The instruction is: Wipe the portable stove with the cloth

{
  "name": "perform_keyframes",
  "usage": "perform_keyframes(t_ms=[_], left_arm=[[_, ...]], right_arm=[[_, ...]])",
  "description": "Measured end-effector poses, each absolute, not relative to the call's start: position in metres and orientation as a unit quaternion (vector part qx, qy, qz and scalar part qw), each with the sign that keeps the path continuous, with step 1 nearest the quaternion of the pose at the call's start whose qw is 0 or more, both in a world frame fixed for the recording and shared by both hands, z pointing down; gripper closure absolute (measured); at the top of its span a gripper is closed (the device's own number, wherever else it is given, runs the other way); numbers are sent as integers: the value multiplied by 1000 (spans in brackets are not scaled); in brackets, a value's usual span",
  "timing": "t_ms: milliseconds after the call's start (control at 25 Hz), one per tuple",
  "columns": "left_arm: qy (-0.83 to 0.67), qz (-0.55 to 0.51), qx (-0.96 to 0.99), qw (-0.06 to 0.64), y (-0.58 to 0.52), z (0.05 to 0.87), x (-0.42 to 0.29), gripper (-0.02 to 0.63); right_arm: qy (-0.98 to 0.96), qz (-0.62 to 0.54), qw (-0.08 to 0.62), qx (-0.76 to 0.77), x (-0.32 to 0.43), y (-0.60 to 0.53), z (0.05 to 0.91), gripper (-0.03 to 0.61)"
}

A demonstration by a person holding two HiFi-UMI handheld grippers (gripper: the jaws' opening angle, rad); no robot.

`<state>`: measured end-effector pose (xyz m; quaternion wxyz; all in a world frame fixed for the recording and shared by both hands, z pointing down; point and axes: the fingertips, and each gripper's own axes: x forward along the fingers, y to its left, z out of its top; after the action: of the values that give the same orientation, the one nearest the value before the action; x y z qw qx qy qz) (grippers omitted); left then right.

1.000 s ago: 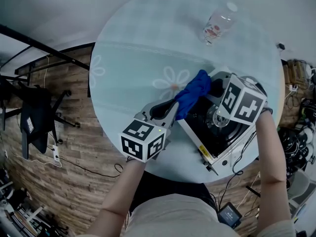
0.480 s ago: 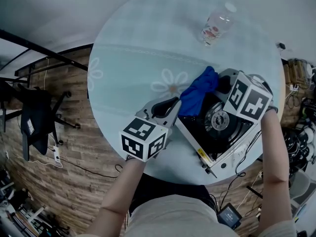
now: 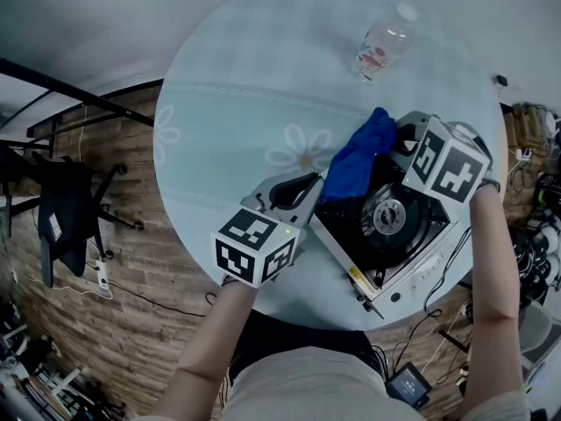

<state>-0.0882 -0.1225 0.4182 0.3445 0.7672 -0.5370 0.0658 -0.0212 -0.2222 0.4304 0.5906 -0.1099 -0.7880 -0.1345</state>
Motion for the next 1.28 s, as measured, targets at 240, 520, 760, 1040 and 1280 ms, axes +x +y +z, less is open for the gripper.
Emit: perform_keyframes(t_ms=[240, 520, 760, 1040, 1280], left_arm=[[-533, 70, 769, 346, -123, 418, -84, 575], [-530, 73, 770, 347, -124, 420, -84, 575], [-526, 80, 774, 344, -127, 418, -83, 575], [-526, 82, 774, 343, -130, 418, -82, 574], [-524, 83, 777, 339, -131, 415, -81, 575]], right_arm=[[-784, -134, 598, -98, -13, -237, 430, 534], [-792, -120, 594, -74, -12, -247, 429, 534], [-795, -122, 591, -54, -13, -258, 430, 534], [-795, -115, 594, -35, -5, -271, 429, 534], [-799, -106, 592, -15, 4, -277, 428, 534]])
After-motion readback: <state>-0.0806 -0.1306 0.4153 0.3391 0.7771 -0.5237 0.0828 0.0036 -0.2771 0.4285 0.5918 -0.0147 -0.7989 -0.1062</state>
